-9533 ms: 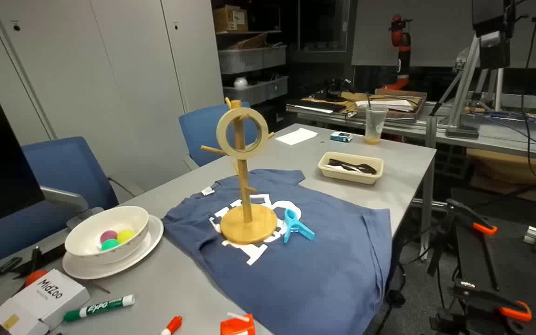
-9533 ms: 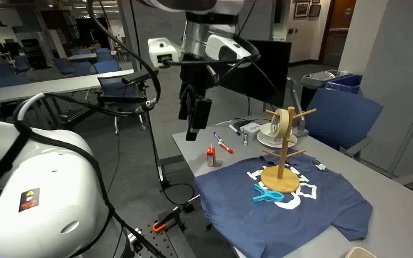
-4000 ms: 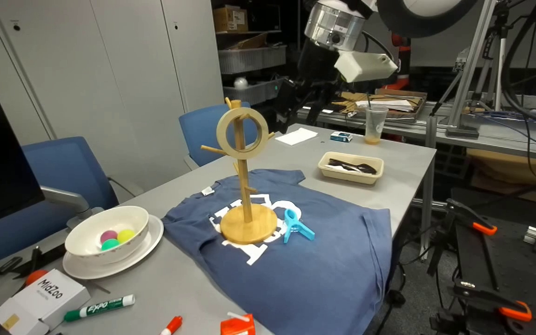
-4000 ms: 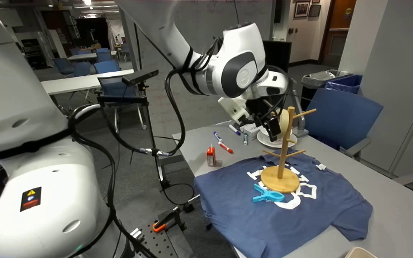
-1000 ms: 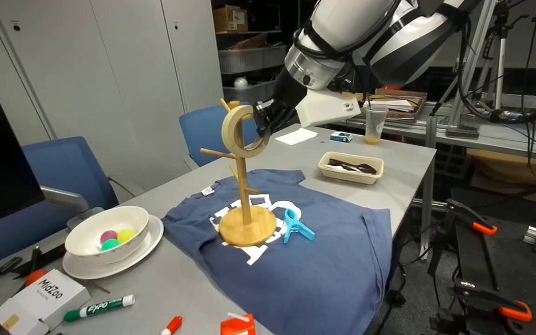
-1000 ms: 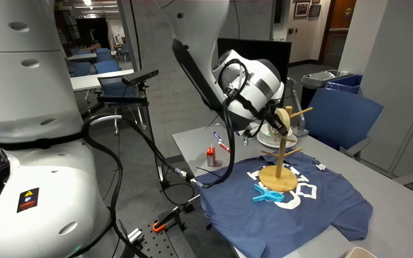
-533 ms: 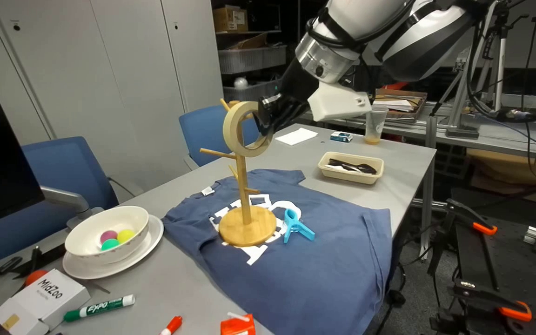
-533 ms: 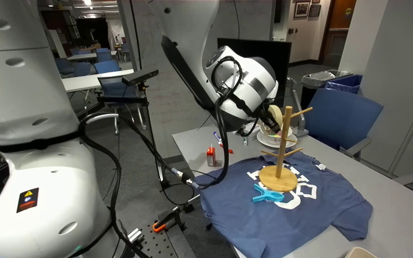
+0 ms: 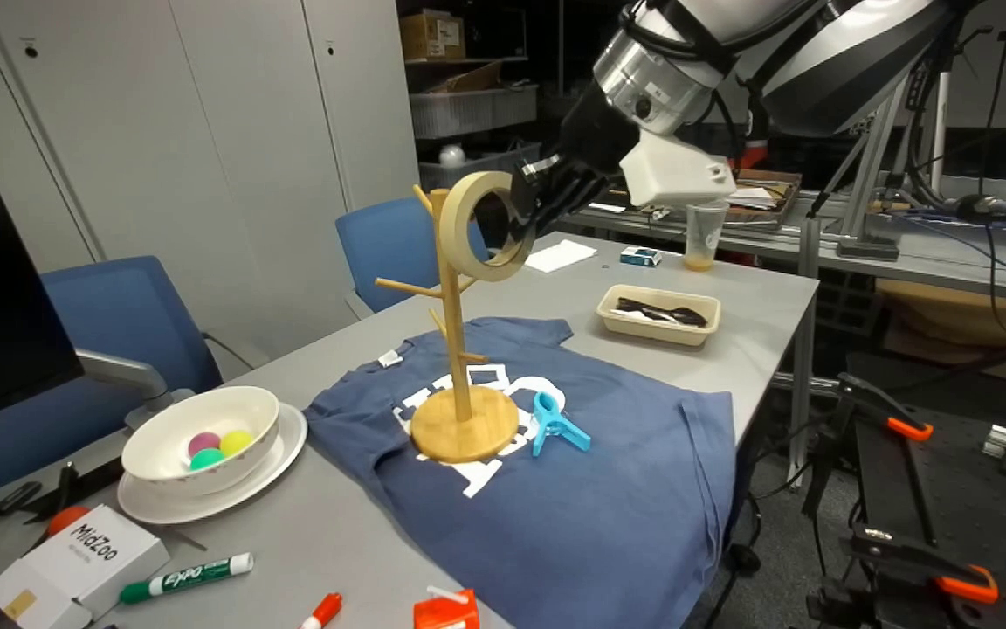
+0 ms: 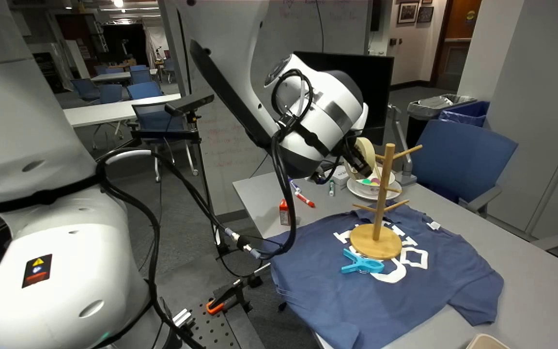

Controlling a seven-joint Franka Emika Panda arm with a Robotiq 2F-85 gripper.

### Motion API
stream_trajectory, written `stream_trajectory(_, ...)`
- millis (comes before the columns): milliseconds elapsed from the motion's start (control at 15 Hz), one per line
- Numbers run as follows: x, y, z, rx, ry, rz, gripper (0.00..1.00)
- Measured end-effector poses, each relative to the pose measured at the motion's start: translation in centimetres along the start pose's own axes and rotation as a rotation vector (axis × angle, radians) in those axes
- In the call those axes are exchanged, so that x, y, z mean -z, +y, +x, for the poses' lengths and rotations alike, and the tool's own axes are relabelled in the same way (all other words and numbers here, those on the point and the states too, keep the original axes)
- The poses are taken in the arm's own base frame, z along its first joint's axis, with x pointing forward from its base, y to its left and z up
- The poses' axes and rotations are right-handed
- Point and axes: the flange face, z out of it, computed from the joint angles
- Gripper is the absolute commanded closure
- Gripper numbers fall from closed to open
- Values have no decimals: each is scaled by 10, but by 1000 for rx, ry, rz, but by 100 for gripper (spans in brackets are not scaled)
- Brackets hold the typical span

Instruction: Remove the masking tape from the rack.

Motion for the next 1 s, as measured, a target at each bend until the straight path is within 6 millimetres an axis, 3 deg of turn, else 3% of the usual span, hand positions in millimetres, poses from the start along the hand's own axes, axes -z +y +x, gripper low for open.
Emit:
stream_trajectory(200,3,11,-11,-3,-27,0,94)
stream_trajectory(600,-12,47,-44,-25,-135,-64,94)
stream_trajectory(800,-25,66,-57,-54,-195,-102,94)
stream_trajectory(1000,-50,87,-71,-119,-281,-162,94)
